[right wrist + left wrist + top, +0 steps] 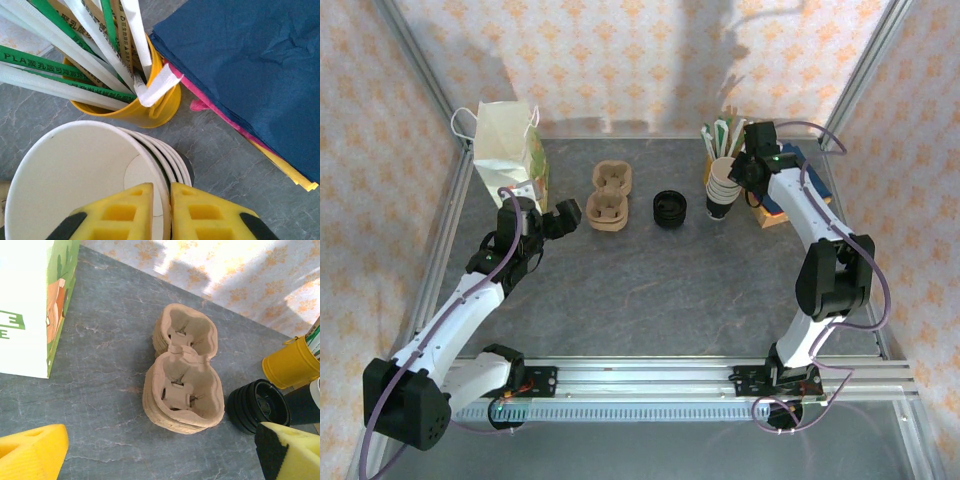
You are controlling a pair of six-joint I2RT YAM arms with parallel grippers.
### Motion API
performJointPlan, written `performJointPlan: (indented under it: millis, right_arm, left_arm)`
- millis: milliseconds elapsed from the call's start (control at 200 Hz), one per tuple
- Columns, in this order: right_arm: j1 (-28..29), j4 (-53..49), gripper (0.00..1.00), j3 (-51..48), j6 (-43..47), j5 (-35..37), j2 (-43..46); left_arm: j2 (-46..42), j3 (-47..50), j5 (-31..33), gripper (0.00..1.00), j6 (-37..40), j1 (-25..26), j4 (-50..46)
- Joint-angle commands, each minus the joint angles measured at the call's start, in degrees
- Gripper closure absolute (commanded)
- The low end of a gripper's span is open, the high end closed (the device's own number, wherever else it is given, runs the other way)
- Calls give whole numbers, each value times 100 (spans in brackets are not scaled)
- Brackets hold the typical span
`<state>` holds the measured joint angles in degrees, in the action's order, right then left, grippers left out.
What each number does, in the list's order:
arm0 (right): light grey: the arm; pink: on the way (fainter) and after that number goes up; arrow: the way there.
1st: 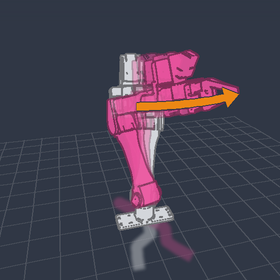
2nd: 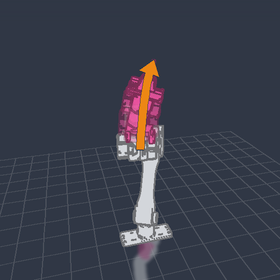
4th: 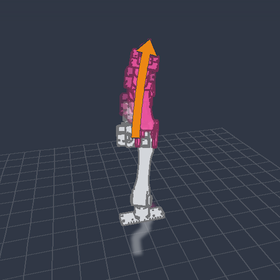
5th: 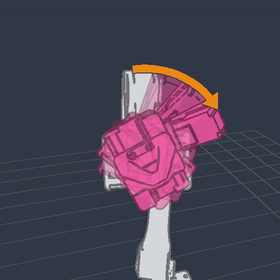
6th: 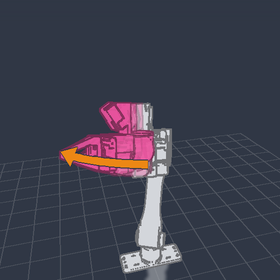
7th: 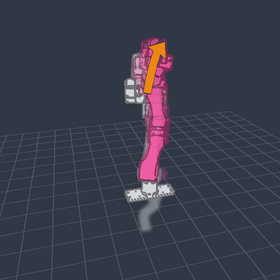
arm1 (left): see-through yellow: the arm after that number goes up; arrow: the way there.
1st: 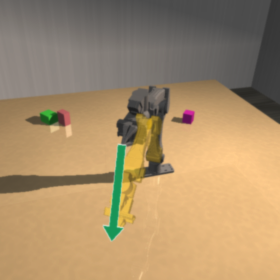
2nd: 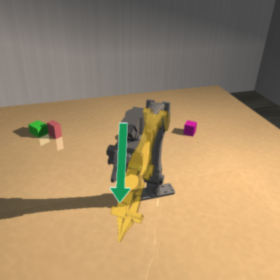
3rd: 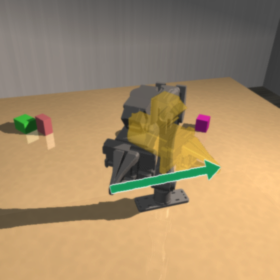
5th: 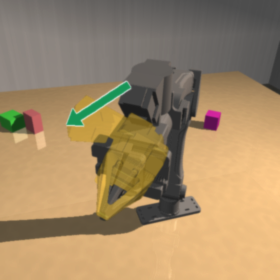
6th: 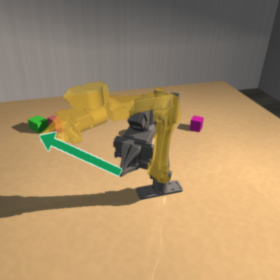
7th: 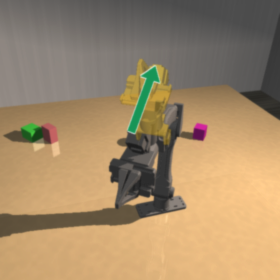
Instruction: Pack the takeout coffee
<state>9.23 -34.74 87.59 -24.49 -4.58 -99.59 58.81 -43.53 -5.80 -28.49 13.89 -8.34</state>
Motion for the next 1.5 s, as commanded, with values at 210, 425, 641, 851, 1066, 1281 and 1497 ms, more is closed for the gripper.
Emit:
performJointPlan:
  millis: [210, 425, 641, 851, 1066, 1281, 1497]
  right_arm:
    - [29, -324, 94, 581, 33, 62, 5]
    - [28, -695, 97, 1057, 182, -140, 159]
    - [31, -1227, 99, 1678, 346, -553, 586]
    - [82, -1547, 99, 2069, 384, -886, 1183]
    - [583, -1634, 99, 1634, 308, -614, 1865]
    - [1816, -1077, 99, 376, 135, 149, 2413]
    - [2990, -158, 98, -1389, -198, 741, 2597]
  left_arm:
    - [61, -221, -35, 3, 81, 37, 78]
    - [60, -317, -44, 3, 83, 35, 25]
    - [-14, -481, 270, 3, 224, 35, -219]
    - [-242, -701, 606, 2, 421, 35, -467]
    - [-362, -573, 615, 2, 380, 35, -410]
    - [-322, -457, 532, 2, 296, 35, -339]
    - [-335, -310, 413, 2, 173, 36, -236]
